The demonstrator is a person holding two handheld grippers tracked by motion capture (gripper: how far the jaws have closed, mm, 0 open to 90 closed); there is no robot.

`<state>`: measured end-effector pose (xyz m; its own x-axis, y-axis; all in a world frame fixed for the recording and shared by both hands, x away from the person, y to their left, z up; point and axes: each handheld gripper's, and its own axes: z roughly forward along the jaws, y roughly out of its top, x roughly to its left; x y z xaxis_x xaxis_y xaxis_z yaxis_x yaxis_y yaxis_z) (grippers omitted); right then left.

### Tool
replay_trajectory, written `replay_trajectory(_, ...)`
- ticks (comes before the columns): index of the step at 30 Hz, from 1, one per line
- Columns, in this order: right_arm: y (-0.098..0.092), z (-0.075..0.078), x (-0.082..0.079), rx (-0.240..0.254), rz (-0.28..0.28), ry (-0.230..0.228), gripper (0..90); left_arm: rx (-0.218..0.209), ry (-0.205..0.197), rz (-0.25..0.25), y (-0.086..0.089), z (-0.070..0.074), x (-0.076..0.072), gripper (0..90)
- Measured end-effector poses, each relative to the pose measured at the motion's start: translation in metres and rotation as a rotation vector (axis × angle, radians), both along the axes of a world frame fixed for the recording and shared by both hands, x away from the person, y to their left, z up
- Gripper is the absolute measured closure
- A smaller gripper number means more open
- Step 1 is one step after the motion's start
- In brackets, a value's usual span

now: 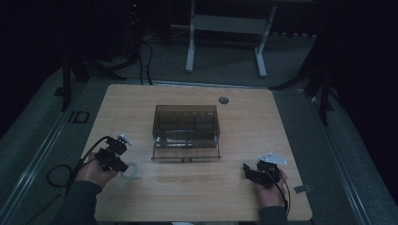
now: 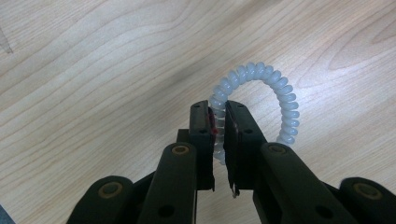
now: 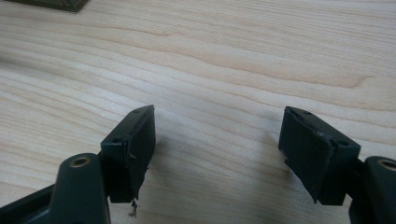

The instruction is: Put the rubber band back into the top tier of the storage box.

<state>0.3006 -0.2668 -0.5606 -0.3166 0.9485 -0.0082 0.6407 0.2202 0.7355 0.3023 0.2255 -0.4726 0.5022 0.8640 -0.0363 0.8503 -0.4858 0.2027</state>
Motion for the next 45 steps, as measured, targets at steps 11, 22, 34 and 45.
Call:
replay_trajectory(11, 0.000, 0.000, 0.000, 0.000, 0.000, 0.000, 27.1, 0.000, -0.010, -0.017, -0.008, 0.006, 0.004, 82.1)
replay_trajectory(22, 0.000, 0.000, 0.000, 0.000, 0.000, 0.000, 27.1, 0.002, -0.022, -0.028, -0.013, 0.014, 0.007, 82.0)
replay_trajectory(34, 0.000, 0.000, 0.000, 0.000, 0.000, 0.000, 27.1, 0.001, -0.036, -0.033, -0.017, 0.022, 0.009, 82.0)
replay_trajectory(45, 0.000, 0.000, 0.000, 0.000, 0.001, 0.000, 27.1, -0.017, -0.051, -0.036, -0.018, 0.029, 0.010, 82.0)
